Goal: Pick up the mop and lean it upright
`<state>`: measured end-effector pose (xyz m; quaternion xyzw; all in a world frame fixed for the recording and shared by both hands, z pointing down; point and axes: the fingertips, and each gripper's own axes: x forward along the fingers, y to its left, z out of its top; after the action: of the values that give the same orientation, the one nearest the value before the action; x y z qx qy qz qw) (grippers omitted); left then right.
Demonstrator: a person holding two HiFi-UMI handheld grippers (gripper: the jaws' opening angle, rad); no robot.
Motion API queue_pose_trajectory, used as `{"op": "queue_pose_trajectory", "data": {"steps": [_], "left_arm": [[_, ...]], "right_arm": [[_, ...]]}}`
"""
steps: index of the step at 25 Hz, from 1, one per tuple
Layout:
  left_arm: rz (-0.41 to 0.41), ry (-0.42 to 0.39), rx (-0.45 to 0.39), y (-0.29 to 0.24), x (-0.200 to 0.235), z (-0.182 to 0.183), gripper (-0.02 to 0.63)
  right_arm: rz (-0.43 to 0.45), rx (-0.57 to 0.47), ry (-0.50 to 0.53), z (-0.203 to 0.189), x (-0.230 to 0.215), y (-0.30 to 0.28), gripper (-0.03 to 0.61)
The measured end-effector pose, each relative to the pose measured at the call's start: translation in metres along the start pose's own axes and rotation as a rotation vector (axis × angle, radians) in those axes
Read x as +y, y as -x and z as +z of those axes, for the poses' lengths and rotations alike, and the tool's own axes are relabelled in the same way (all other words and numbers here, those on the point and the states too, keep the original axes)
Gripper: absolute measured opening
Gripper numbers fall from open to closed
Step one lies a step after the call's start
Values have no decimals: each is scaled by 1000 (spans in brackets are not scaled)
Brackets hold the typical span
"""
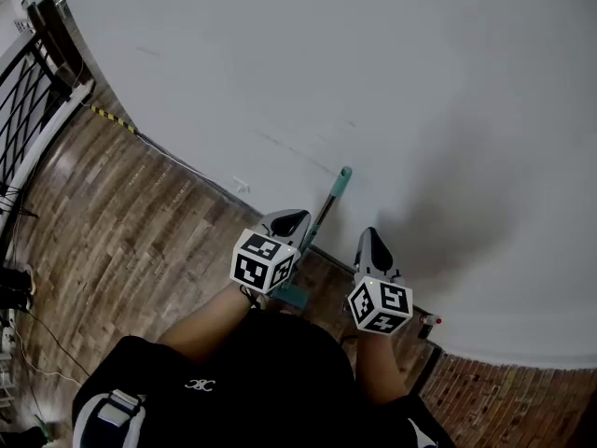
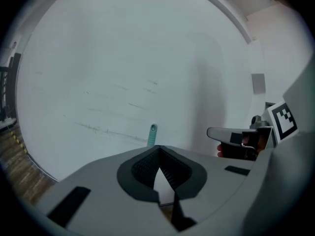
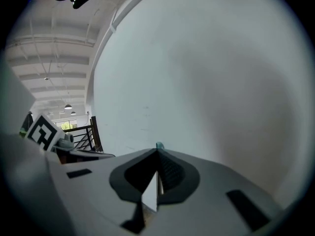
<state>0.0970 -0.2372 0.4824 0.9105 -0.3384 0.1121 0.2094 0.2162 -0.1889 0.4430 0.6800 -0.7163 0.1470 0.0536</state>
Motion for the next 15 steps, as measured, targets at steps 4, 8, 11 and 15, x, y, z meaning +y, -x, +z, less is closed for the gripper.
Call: {"op": "queue_pose_trajectory", "data": {"steps": [4, 8, 11, 15], "left_arm": [[-19, -14, 6, -9, -8, 2, -3], [-29, -28, 7, -13, -14, 4, -3], [-34, -35, 14, -16, -18, 3, -3], [-33, -40, 16, -17, -19, 2, -3]], "right_arm": [[-12, 31, -10, -15, -2, 3, 14], [-5, 25, -2, -13, 0, 5, 14], [-11, 20, 10, -13, -3, 6, 14], [-20, 17, 55, -13, -4, 7, 14]]}}
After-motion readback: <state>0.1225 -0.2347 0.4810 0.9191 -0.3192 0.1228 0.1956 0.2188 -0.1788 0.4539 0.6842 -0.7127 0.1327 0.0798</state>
